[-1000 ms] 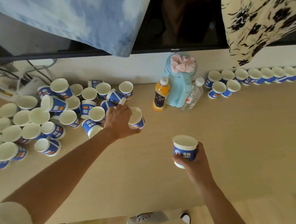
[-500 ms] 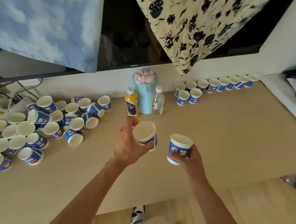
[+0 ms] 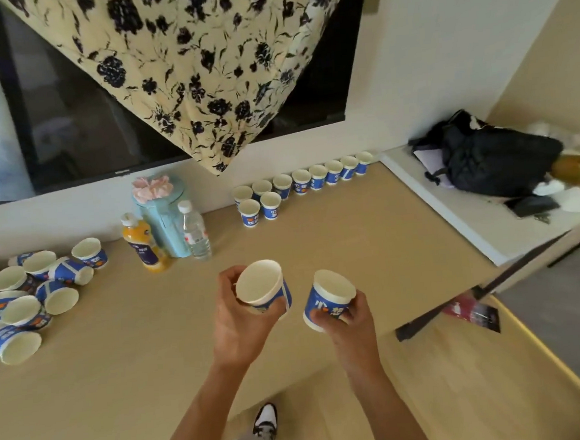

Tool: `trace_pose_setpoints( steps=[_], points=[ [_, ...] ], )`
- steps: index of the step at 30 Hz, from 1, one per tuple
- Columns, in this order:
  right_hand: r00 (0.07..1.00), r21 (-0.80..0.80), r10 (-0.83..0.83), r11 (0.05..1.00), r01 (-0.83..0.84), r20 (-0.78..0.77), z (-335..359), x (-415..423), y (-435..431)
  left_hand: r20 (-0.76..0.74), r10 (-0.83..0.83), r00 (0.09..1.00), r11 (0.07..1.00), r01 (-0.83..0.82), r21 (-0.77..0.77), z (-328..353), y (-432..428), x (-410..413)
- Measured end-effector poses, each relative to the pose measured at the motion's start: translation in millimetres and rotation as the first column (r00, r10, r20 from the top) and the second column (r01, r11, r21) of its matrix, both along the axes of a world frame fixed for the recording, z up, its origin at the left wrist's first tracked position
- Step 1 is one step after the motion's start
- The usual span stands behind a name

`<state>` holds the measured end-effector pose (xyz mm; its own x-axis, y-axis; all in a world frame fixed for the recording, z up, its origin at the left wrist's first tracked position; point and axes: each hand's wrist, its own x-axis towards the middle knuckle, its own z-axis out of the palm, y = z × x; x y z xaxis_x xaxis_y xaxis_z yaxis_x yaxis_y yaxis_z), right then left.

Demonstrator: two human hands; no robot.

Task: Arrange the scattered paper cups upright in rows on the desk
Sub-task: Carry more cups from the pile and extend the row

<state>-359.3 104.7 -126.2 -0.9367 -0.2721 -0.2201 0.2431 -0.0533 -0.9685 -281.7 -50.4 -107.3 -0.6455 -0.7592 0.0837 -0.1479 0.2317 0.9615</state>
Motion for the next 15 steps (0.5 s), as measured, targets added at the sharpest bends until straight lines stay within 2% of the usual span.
trace_pose_setpoints(
  steps=[8,15],
  points=[
    [0.999,-0.012,0.029,1.000,-0.028,0.045,-15.0,-55.2,3.5,0.026,0.004,1.000,0.992,-0.007,0.122,-21.0,4.3,-50.0],
    [0.993,0.140,0.101,0.984,-0.108,0.052,-37.1,-135.2,-18.3,0.010,0.043,0.999,0.973,-0.044,0.229,-46.2,-17.1,-125.6]
  ],
)
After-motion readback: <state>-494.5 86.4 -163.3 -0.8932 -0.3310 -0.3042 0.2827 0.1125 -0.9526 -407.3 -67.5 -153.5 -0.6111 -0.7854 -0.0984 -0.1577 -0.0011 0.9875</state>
